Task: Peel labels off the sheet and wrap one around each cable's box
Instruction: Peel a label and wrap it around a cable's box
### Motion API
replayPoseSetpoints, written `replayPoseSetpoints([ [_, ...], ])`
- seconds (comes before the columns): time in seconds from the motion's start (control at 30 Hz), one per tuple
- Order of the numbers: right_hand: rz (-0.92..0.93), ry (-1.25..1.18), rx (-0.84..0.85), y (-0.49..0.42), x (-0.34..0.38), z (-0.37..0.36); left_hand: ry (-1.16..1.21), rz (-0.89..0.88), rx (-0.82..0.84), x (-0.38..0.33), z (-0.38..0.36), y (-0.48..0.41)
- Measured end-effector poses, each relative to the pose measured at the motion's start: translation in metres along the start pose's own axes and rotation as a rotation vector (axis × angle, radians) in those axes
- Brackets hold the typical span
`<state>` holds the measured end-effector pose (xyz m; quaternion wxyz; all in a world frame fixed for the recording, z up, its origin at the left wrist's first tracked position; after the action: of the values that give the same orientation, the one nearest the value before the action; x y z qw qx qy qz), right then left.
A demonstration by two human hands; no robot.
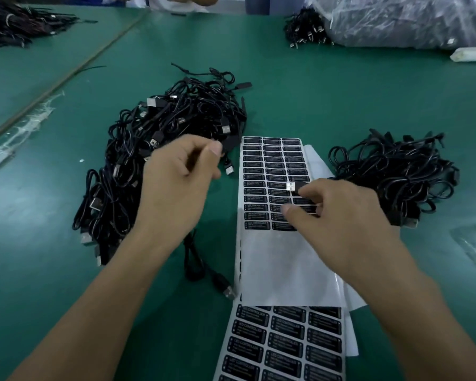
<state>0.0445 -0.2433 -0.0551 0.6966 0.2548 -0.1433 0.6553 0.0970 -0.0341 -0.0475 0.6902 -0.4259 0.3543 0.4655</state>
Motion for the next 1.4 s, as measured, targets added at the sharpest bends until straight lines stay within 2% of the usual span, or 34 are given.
replayPoseSetpoints([
  [0.2, -0.074, 0.099, 0.078, 0.005, 0.004, -0.007, -0.232, -0.003, 0.213, 0.002, -0.019, 0.004],
  [0.53, -0.082, 0.020, 0.153, -0.001, -0.003, -0.005, -0.267, -0.003, 0.355, 0.002, -0.033, 0.008],
  [0.73, -0.081, 0.010, 0.103, -0.003, -0.007, -0.007, -0.268, -0.023, 0.410, -0.001, -0.039, 0.010],
  [0.9, -0.011, -0.039, 0.012, -0.005, -0.004, -0.002, -0.436, 0.003, 0.475, -0.003, -0.048, 0.016],
  [1.03, 0.070, -0.189, -0.042, -0.005, -0.003, 0.001, -0.364, 0.058, 0.469, 0.000, -0.047, 0.013],
  [1.23, 0.043, -0.507, 0.065, -0.014, -0.011, -0.005, -0.229, 0.051, 0.437, -0.004, -0.043, 0.012],
  [1.4, 0.019, -0.638, 0.124, -0.016, -0.014, -0.010, -0.116, -0.005, 0.437, -0.006, -0.043, 0.013],
])
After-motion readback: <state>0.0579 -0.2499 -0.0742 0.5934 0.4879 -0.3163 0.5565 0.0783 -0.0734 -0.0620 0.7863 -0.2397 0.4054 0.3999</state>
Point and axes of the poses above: each hand's wrist, its own y-axis away from the middle knuckle, its own z-axis out of the back of the hand, x = y × z, the point moved 5 cm from there along -y, towards the middle knuckle, and after that the axes turned 14 degrees about x, right-handed, at the moved point
